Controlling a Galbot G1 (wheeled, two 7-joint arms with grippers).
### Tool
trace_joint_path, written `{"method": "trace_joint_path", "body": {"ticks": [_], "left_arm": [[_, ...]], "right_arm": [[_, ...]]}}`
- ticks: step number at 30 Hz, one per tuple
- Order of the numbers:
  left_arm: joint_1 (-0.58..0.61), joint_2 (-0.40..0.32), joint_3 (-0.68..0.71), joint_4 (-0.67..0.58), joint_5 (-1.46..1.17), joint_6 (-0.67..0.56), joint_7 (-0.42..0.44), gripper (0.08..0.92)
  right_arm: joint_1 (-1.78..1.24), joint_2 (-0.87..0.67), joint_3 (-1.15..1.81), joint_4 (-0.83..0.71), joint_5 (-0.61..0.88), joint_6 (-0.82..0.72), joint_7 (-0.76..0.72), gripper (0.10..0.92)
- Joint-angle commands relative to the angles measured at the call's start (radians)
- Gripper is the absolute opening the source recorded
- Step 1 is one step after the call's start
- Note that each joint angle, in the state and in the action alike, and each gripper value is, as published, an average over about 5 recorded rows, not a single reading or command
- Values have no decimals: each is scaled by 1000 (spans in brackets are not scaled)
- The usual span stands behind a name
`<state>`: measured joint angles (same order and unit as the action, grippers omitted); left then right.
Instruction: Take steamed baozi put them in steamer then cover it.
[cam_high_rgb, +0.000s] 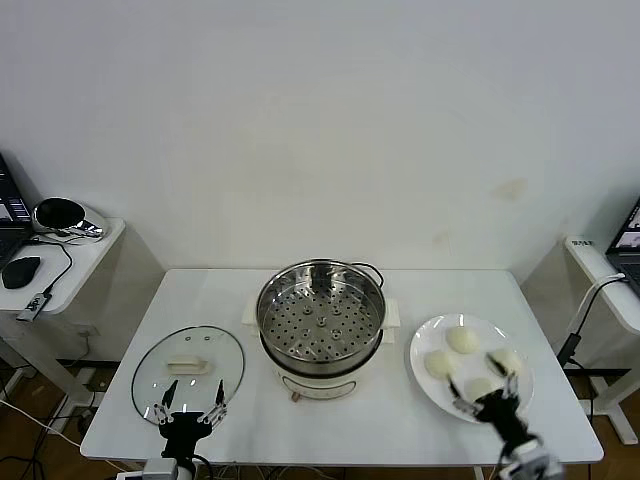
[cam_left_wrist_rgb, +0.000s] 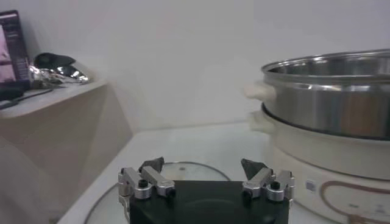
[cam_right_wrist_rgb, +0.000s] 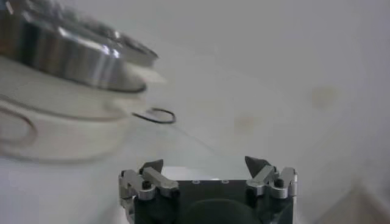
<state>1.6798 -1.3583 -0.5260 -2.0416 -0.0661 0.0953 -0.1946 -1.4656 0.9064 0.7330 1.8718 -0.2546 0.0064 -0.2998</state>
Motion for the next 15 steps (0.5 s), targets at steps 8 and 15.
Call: {"method": "trace_joint_path", "body": {"ticks": [8,15], "left_arm": [[-2,1,-14,4,24,3,-14,823],[8,7,-38,11,35,-19,-13,823]], "right_arm": [[779,-492,-582,-316,-114,-151,-632,823],[1219,-448,-1076,-501,-80,-104,-789,823]]}}
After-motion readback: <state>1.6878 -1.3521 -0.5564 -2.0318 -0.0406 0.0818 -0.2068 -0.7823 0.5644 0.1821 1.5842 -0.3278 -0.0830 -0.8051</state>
